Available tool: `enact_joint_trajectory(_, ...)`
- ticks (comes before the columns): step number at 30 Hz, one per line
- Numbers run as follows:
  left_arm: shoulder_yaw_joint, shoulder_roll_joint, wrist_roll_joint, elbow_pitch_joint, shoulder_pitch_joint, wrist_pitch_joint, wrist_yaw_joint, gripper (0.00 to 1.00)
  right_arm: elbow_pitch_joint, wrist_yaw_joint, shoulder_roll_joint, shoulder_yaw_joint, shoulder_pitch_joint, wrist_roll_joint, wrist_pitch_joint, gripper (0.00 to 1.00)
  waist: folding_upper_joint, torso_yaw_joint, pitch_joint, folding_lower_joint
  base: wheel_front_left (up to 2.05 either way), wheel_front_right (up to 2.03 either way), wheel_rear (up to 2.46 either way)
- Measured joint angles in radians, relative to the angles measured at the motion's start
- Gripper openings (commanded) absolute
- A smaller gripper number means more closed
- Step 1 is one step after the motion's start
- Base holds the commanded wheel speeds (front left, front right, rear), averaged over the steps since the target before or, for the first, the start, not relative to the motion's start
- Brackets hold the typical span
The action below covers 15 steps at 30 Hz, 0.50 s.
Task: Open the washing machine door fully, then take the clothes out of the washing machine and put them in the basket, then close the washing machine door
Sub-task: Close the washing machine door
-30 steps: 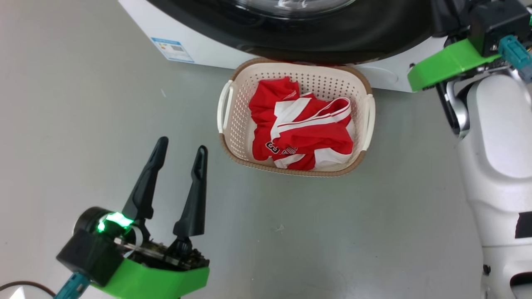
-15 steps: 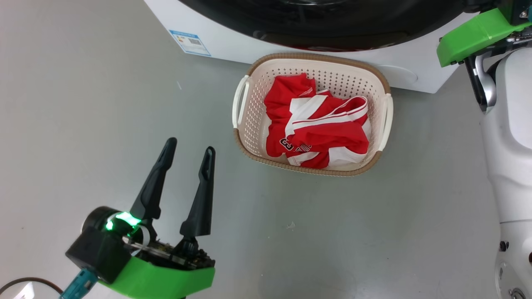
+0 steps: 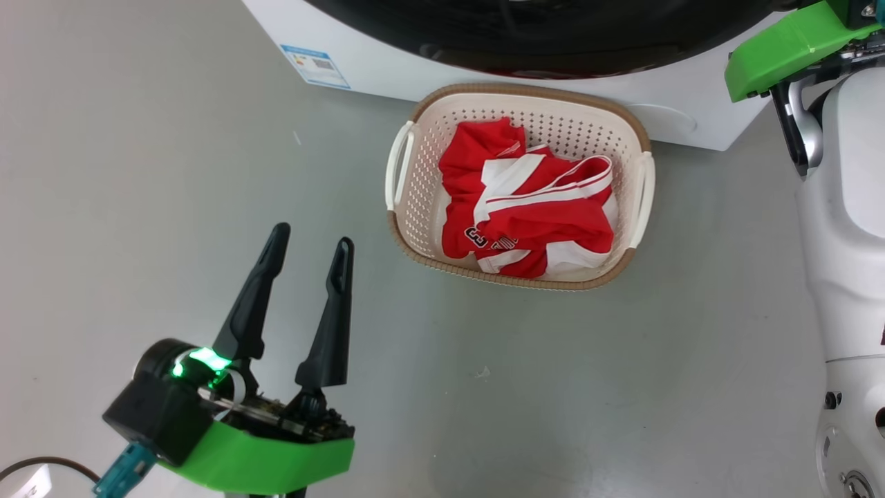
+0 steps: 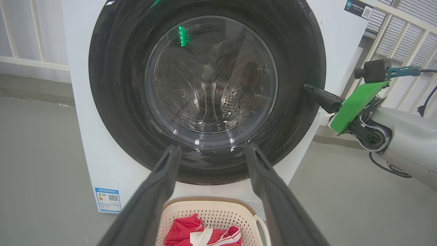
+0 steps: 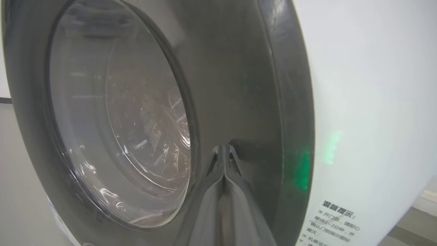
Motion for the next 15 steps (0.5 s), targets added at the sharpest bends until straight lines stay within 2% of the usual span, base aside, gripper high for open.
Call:
enact_joint_trajectory(7, 0.013, 0.0, -0.036, 0.036, 0.001, 0.0, 0.028, 1.0, -0.044, -0.007, 0.001, 0.035, 0.054, 0.035, 0.0, 0.0, 0.0, -0.031, -0.024, 0.0, 0.0, 0.0, 0.0)
enact_joint_trajectory(8, 0.013, 0.0, -0.036, 0.036, 0.001, 0.0, 0.028, 1.0, -0.044, -0.007, 0.001, 0.035, 0.054, 0.035, 0.0, 0.09, 0.0, -0.031, -0.024, 0.0, 0.0, 0.0, 0.0)
enact_joint_trajectory(11, 0.021, 0.0, -0.032, 0.054, 0.001, 0.0, 0.045, 1.0, -0.061, -0.007, 0.005, 0.081, 0.112, 0.068, 0.0, 0.59, 0.0, -0.046, -0.038, 0.0, 0.0, 0.0, 0.0)
enact_joint_trajectory(12, 0.022, 0.0, -0.031, 0.058, 0.001, 0.0, 0.048, 1.0, -0.067, -0.007, 0.007, 0.093, 0.132, 0.079, 0.001, 0.93, 0.0, -0.052, -0.043, 0.0, 0.0, 0.0, 0.0)
enact_joint_trajectory(13, 0.023, 0.0, -0.027, 0.06, 0.002, 0.0, 0.052, 1.0, -0.075, -0.007, 0.011, 0.103, 0.15, 0.084, 0.001, 1.0, 0.0, -0.058, -0.049, 0.0, 0.0, 0.0, 0.0)
enact_joint_trajectory(15, 0.023, 0.0, -0.025, 0.064, 0.002, 0.0, 0.053, 1.0, -0.092, -0.007, 0.011, 0.129, 0.18, 0.113, 0.001, 1.0, 0.0, -0.071, -0.059, 0.0, 0.0, 0.0, 0.0)
